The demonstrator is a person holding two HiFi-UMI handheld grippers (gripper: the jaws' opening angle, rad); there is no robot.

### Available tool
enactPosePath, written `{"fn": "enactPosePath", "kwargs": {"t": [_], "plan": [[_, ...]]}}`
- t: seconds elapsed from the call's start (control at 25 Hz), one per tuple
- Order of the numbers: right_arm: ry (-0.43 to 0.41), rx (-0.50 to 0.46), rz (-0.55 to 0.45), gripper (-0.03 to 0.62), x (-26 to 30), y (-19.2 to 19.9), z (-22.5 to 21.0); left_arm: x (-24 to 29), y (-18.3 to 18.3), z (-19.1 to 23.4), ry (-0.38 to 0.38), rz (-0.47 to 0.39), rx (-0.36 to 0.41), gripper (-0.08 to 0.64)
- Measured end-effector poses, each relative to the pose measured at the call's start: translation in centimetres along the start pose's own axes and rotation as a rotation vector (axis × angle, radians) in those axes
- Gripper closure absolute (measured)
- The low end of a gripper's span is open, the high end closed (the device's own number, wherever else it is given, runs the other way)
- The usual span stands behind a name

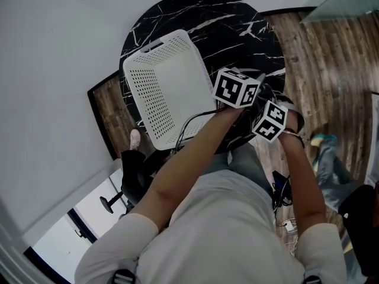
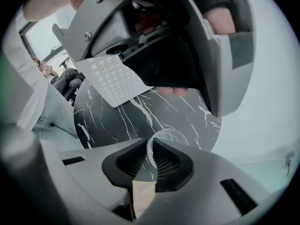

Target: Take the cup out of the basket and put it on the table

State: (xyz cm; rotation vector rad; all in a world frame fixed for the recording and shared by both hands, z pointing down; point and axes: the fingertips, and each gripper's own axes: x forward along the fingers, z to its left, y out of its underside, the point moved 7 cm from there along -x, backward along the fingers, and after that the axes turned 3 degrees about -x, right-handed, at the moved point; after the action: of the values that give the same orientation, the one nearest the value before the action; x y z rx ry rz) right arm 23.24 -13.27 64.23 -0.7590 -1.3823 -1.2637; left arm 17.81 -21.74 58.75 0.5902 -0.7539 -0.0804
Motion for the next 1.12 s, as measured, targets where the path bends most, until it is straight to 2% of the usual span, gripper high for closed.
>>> {"fn": "enactPosePath", "kwargs": {"t": [0.4, 0.64, 0.92, 1.12], "plan": [[0.01, 0.023, -0.054, 0.566, -2.9, -1.2, -0.3, -1.9, -0.5, -1.3, 0.022, -0.052, 0.008, 0.555], [0.066, 0.058, -0.103, 0.566, -5.7, -1.8, -0.7, -4.5, -1.5, -3.3, 0.05, -0.115, 0.031, 0.555], [0.121, 0.131, -0.197, 0.566, -9.8, -2.9, -1.7, -10.6, -2.6, -5.4, 0.056, -0.228, 0.071, 0.555], [0.135, 0.147, -0.286, 0.568, -12.4, -4.7, -2.1, -15.7, -2.2, -5.7, 0.015, -0.316, 0.079, 0.555]]}}
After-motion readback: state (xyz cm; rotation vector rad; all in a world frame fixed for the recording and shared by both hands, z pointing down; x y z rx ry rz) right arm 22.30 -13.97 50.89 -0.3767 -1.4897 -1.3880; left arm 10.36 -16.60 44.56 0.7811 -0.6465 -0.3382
